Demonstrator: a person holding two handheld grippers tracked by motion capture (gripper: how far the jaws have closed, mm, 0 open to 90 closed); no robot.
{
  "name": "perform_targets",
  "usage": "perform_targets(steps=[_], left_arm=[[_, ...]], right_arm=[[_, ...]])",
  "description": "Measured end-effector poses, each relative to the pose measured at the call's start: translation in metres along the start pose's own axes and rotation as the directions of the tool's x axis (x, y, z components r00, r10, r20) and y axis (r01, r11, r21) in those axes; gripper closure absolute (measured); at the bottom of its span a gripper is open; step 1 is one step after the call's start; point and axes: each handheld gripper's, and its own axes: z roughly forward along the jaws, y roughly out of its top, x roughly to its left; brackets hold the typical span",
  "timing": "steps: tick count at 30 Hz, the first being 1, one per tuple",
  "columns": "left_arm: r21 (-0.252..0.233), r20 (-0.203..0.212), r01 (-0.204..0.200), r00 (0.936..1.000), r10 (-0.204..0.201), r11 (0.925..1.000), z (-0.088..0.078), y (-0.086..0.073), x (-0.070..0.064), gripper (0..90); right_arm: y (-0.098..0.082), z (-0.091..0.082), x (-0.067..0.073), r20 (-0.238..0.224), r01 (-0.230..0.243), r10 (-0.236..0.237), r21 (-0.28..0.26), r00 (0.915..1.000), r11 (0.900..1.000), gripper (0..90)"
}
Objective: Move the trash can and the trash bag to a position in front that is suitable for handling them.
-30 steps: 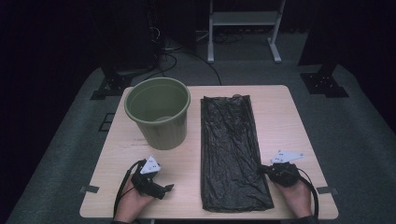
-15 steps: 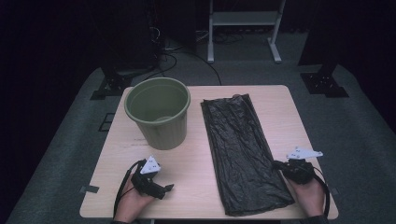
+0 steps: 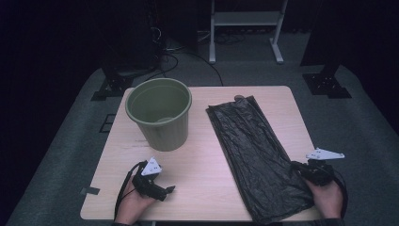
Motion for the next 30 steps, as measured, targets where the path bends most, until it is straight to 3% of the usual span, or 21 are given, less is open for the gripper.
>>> perform_targets(steps=[4, 8, 10, 11, 12, 13, 16, 17, 22, 26, 30], left_arm=[[0.000, 0.000, 0.000, 1.0000, 0.000, 1.0000, 0.000, 0.000, 0.000, 0.0], [0.000, 0.000, 0.000, 1.0000, 0.000, 1.0000, 0.000, 0.000, 0.000, 0.0], [0.000, 0.000, 0.000, 1.0000, 0.000, 1.0000, 0.000, 0.000, 0.000, 0.0], [0.000, 0.000, 0.000, 1.0000, 0.000, 1.0000, 0.000, 0.000, 0.000, 0.0], [0.000, 0.000, 0.000, 1.0000, 0.000, 1.0000, 0.000, 0.000, 0.000, 0.0], [0.000, 0.000, 0.000, 1.0000, 0.000, 1.0000, 0.000, 0.000, 0.000, 0.0], [0.000, 0.000, 0.000, 1.0000, 0.000, 1.0000, 0.000, 0.000, 0.000, 0.0], [0.000, 0.000, 0.000, 1.0000, 0.000, 1.0000, 0.000, 0.000, 0.000, 0.0], [0.000, 0.000, 0.000, 1.0000, 0.000, 1.0000, 0.000, 0.000, 0.000, 0.0], [0.000, 0.000, 0.000, 1.0000, 0.000, 1.0000, 0.000, 0.000, 0.000, 0.0], [0.000, 0.000, 0.000, 1.0000, 0.000, 1.0000, 0.000, 0.000, 0.000, 0.0]], right_arm=[[-0.002, -0.003, -0.002, 0.006, -0.005, 0.005, -0.008, 1.0000, 1.000, 86.2], [0.001, -0.010, 0.001, 0.020, -0.023, 0.024, -0.044, 0.9995, 0.999, 61.6], [0.002, -0.011, 0.003, 0.024, -0.026, 0.027, -0.050, 0.9993, 0.998, 58.1], [0.005, -0.014, 0.008, 0.010, -0.027, 0.027, -0.063, 0.9996, 0.998, 50.1], [0.005, -0.014, 0.008, 0.010, -0.027, 0.027, -0.063, 0.9996, 0.998, 50.1], [0.008, -0.014, 0.013, -0.004, -0.021, 0.021, -0.065, 0.9998, 0.998, 43.7], [0.012, -0.012, 0.019, -0.020, -0.013, 0.012, -0.062, 0.9997, 0.998, 40.0], [0.015, -0.008, 0.025, -0.046, 0.000, -0.002, -0.054, 0.9989, 0.999, 40.0], [0.024, 0.004, 0.037, -0.068, 0.038, -0.040, -0.035, 0.9969, 0.999, 40.0], [0.037, 0.027, 0.056, -0.095, 0.092, -0.091, 0.004, 0.9912, 0.996, 38.9], [0.041, 0.041, 0.062, -0.112, 0.105, -0.100, 0.035, 0.9886, 0.994, 36.5]])
